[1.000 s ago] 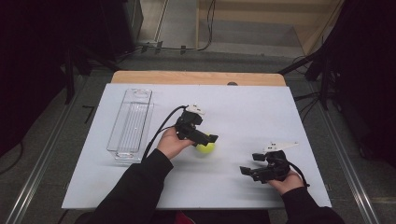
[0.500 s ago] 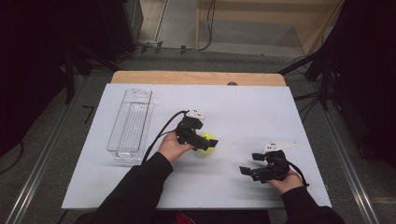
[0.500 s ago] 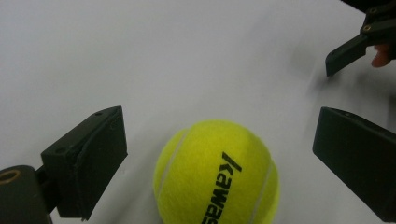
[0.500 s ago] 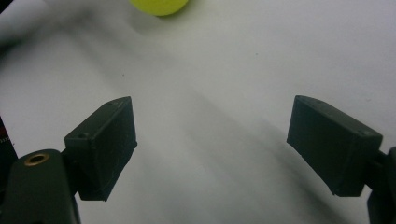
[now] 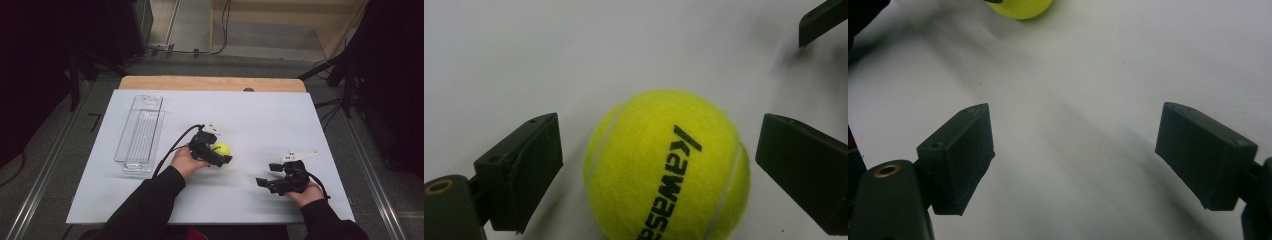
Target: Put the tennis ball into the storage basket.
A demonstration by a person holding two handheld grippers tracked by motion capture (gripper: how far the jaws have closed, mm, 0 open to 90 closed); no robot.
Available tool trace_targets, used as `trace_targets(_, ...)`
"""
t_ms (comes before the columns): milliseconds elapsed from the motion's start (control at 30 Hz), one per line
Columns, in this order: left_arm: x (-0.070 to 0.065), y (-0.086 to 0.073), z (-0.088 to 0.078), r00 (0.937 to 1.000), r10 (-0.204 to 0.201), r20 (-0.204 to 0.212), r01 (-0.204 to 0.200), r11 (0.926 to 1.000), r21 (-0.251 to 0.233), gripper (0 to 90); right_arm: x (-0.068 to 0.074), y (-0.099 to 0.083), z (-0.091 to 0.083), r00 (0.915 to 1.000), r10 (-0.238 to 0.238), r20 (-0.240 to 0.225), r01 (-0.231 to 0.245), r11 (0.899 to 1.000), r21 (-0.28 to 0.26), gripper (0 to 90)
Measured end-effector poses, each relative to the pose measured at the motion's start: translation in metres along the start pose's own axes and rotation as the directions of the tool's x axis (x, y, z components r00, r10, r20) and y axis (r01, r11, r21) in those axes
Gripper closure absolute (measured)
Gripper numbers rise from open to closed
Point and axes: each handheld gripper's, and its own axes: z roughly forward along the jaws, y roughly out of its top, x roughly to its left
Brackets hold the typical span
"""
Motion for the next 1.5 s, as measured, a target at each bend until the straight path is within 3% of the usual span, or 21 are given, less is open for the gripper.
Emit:
trace_targets(500, 0.0, -0.009, 0.008, 0.9998, -0.02, -0.001, 0.02, 0.9998, 0.004, 5.6, 0.001, 0.0, -0.001, 1.0, -0.002, 0.0, 0.002, 1.0, -0.004, 13.7)
trace_targets(733, 0.0, -0.013, 0.01, 0.9996, -0.02, -0.018, 0.02, 0.9998, 0.009, 17.3, 0.0, 0.0, -0.002, 1.0, -0.003, 0.001, 0.003, 1.0, -0.005, 13.7)
trace_targets(833, 0.0, -0.013, 0.009, 0.9997, -0.024, -0.003, 0.024, 0.9997, -0.003, 25.5, 0.0, 0.0, -0.002, 1.0, -0.003, 0.001, 0.003, 1.0, -0.004, 13.7)
trace_targets(967, -0.002, -0.012, 0.009, 0.9999, -0.007, -0.014, 0.006, 1.0, -0.005, 26.2, 0.0, 0.0, -0.002, 1.0, -0.004, 0.001, 0.004, 1.0, -0.004, 13.7)
trace_targets(1500, -0.003, -0.011, 0.008, 0.9998, -0.009, -0.018, 0.009, 1.0, 0.004, 27.1, 0.001, 0.0, -0.001, 1.0, -0.005, -0.003, 0.005, 1.0, 0.0, 13.7)
